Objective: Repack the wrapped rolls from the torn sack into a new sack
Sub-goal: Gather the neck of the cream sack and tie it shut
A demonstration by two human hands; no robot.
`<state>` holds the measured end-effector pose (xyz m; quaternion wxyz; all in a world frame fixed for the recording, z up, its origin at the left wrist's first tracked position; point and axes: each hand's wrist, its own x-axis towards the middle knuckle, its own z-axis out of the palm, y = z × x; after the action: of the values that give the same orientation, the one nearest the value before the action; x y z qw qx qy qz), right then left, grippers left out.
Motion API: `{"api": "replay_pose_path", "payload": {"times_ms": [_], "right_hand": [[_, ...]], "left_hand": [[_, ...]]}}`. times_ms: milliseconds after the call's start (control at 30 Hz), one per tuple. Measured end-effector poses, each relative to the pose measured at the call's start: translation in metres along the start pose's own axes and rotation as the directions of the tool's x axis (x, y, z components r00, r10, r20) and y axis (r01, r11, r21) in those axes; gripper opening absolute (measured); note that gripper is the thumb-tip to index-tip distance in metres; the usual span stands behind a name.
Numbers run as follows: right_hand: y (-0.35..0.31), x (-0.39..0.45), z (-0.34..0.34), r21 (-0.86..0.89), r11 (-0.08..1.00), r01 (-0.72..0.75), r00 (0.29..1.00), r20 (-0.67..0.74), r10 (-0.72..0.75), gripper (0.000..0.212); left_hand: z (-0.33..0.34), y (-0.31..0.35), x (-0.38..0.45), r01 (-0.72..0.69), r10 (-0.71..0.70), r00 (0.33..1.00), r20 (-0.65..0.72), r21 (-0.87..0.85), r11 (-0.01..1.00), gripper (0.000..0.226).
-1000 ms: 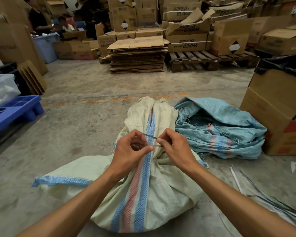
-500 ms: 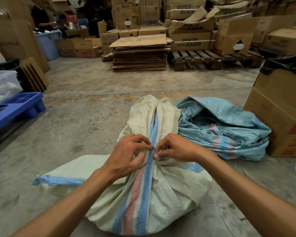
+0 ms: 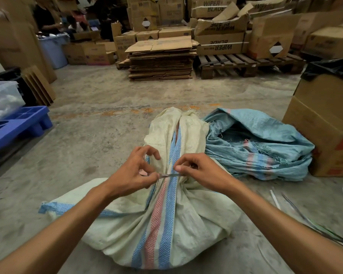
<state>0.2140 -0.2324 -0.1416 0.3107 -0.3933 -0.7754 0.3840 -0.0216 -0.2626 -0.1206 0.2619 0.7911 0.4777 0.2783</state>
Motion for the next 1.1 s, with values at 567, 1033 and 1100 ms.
{"api": "replay_pose_path", "payload": {"times_ms": [567,1033,1100], "right_hand": [[0.034,-0.026,-0.025,-0.538,0.842,-0.017,0.972,-0.207,-0.113,0.007],[0.02,-0.03,-0.036,-0.624,0.781,-0.026,0.986,0.113,0.123,0.012],[0.005,-0.027,-0.031,-0.592,0.806,0.023,0.98,0.173,0.099,0.018]], "left_hand": [[-0.01,-0.018,0.0,0.061,-0.083,0.992,-0.095,-0.212,0.975,0.037],[0.003,-0.012,0.02,-0.223,0.114,0.969,0.22,0.575,0.787,0.013],[0.002,-0.007,0.02,-0.204,0.097,0.972,0.213,0.572,0.794,0.015]]}}
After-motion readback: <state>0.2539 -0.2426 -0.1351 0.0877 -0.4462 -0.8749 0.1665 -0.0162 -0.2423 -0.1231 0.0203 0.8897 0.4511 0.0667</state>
